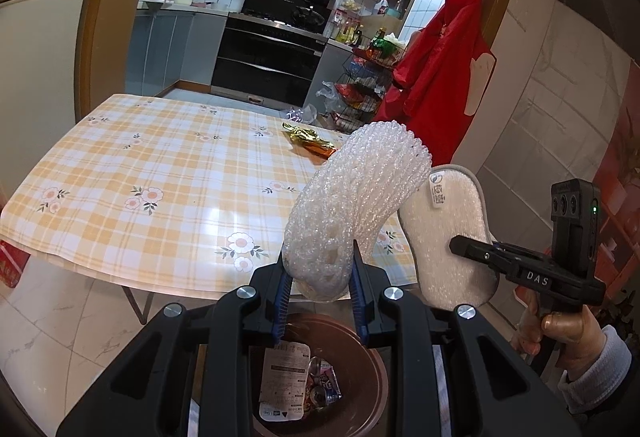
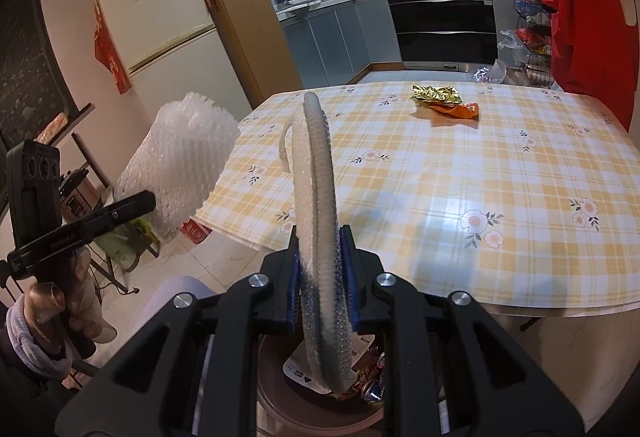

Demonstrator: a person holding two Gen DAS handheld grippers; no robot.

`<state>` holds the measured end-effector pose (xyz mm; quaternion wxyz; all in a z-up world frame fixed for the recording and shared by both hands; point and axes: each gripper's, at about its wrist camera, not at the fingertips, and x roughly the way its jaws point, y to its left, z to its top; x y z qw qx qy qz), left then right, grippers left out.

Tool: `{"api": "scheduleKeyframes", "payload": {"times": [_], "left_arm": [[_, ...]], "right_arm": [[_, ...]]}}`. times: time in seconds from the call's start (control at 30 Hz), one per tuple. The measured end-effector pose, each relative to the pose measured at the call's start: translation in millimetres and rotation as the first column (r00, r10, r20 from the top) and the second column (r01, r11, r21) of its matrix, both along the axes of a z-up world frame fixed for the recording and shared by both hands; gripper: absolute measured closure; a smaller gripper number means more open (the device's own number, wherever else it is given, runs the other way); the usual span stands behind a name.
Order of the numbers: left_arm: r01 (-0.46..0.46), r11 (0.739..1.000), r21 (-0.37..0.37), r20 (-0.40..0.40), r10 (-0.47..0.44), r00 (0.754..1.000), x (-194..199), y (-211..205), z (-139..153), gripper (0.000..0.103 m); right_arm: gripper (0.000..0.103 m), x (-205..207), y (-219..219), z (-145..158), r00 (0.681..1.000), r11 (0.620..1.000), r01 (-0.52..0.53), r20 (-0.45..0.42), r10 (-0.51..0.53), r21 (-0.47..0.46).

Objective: Collect trash
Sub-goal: 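Carry the sponge and foam net over the bin and open both tools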

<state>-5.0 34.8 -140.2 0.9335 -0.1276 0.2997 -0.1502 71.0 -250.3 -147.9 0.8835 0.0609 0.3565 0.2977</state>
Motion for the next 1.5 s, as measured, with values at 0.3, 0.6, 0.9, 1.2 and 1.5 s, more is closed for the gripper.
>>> {"api": "scheduleKeyframes", "payload": {"times": [0.3, 0.6, 0.9, 1.2, 1.5], "left_arm": [[-0.003, 1.0, -0.002, -0.023, 0.003, 1.0, 3, 1, -8, 0.077], [0.002, 1.0, -0.003, -0.049, -0.003, 0.999, 8, -2, -18, 0.077], [0.002, 1.0, -0.005, -0.055, -0.002, 0.999, 7, -3, -19, 0.077], [0.003, 1.0, -0.011, -0.063, -0.003, 0.998, 6, -2, -20, 0.077], [0.026, 1.0, -0.006, -0.076, -0.027, 0.997, 6, -8, -24, 0.077]], "right_arm": [[0.082, 2, 5, -15, 0.999, 1.0, -0.015, -0.035, 0.015, -0.01], [0.081, 4, 4, -27, 0.998, 1.0, -0.018, -0.065, 0.017, -0.017], [0.08, 1, 11, -33, 0.994, 0.998, -0.056, -0.092, 0.055, -0.014], [0.062, 0, 19, -38, 0.99, 0.996, -0.084, -0.117, 0.082, -0.016], [0.008, 5, -6, -23, 0.997, 0.997, 0.062, -0.036, -0.064, -0.051]]}}
